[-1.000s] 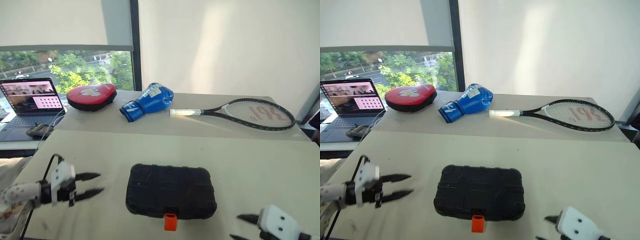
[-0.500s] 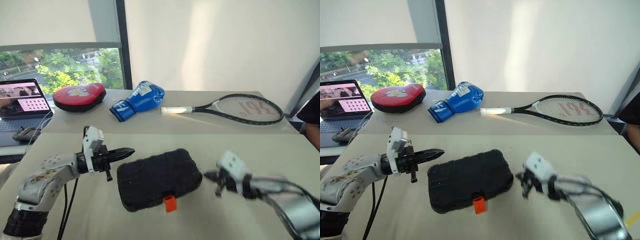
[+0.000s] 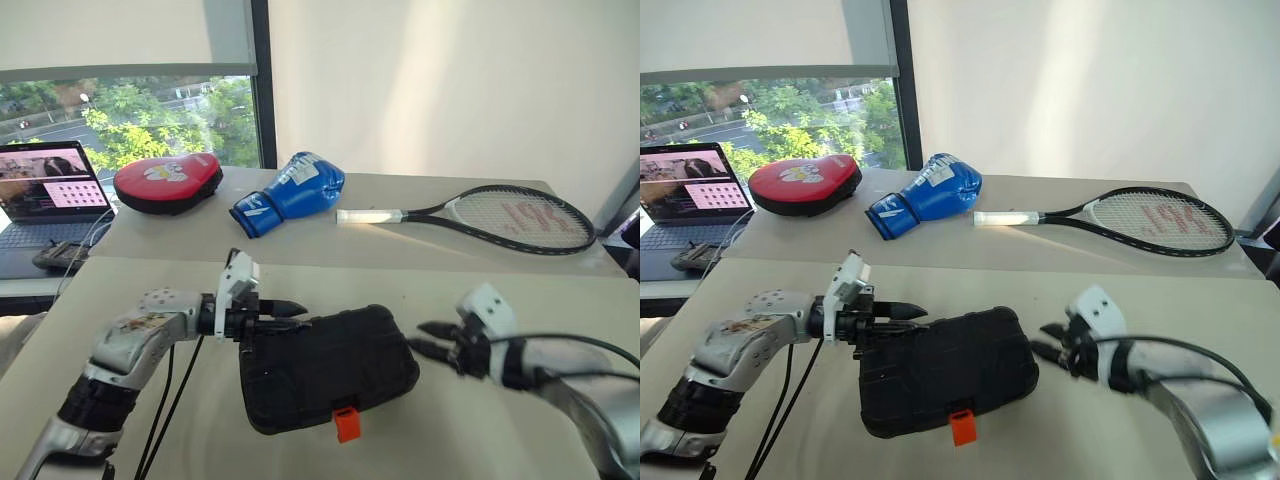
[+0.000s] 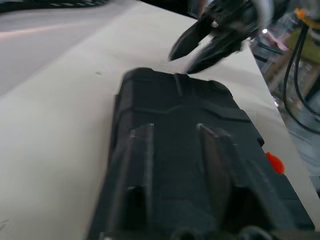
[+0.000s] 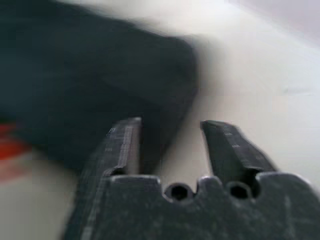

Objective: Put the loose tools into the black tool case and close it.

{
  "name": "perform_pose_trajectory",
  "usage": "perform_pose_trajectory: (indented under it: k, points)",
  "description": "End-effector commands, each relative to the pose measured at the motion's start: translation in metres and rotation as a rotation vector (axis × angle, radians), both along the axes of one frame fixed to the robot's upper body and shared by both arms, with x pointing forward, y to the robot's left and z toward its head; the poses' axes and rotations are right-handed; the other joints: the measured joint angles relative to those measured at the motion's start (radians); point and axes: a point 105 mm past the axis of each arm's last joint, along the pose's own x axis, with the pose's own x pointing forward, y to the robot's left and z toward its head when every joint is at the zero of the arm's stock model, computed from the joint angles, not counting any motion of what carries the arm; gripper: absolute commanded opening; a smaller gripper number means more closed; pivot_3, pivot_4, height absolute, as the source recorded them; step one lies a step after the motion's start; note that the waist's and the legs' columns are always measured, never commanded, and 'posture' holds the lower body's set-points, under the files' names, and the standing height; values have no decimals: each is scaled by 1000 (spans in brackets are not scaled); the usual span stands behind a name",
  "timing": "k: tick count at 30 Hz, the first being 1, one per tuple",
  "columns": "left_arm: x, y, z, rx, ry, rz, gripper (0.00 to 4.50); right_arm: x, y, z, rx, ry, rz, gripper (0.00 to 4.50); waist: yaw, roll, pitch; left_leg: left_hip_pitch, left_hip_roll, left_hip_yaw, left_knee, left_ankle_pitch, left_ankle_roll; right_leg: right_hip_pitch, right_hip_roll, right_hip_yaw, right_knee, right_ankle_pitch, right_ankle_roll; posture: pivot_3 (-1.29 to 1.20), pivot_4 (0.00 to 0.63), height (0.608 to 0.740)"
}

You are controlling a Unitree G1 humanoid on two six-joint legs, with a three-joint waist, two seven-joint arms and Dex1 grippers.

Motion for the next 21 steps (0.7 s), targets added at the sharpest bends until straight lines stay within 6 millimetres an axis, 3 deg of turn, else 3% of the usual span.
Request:
perform_pose_trajectory:
  k: [1, 3, 7, 11, 16, 21]
  points:
    - [-1, 5, -17, 85, -22, -70, 2619, -14, 16, -16, -18, 52, -31, 2896, -2, -1, 0, 3, 0, 0, 0, -3, 6, 3, 0, 1, 0, 0, 0, 0, 150, 740]
    - [6, 7, -23, 82, -25, -46, 2619, -14, 23, -26, -26, 69, -71, 2896, 0, 0, 1, 8, 0, 1, 3, -5, 9, 6, -2, 2, -1, -1, 0, 0, 150, 740]
    - [8, 5, -18, 39, 5, -43, 2619, -2, 15, -41, -105, 73, -185, 2896, 2, 0, 1, 16, 0, 1, 4, 1, 9, 13, -4, 3, 0, -5, -2, 0, 150, 740]
    - [6, 4, -19, 47, 8, -60, 2619, 37, 2, -27, -107, -40, -272, 2896, 2, 0, 1, 18, 0, 1, 4, 2, 8, 14, -5, 3, 2, -3, -2, 0, 150, 740]
    - [17, -1, -10, 16, -10, -3, 2619, 90, 3, -15, -106, -115, -268, 2896, -1, 1, 1, 16, 0, 1, 4, 3, 7, 12, -2, 4, 2, 4, -3, 0, 150, 740]
    - [23, -6, -2, 7, -28, 24, 2619, 114, 5, -16, -127, -130, -218, 2896, -3, 1, 1, 9, 0, 1, 4, 3, 7, 5, 0, 4, 3, 5, -4, 0, 150, 740]
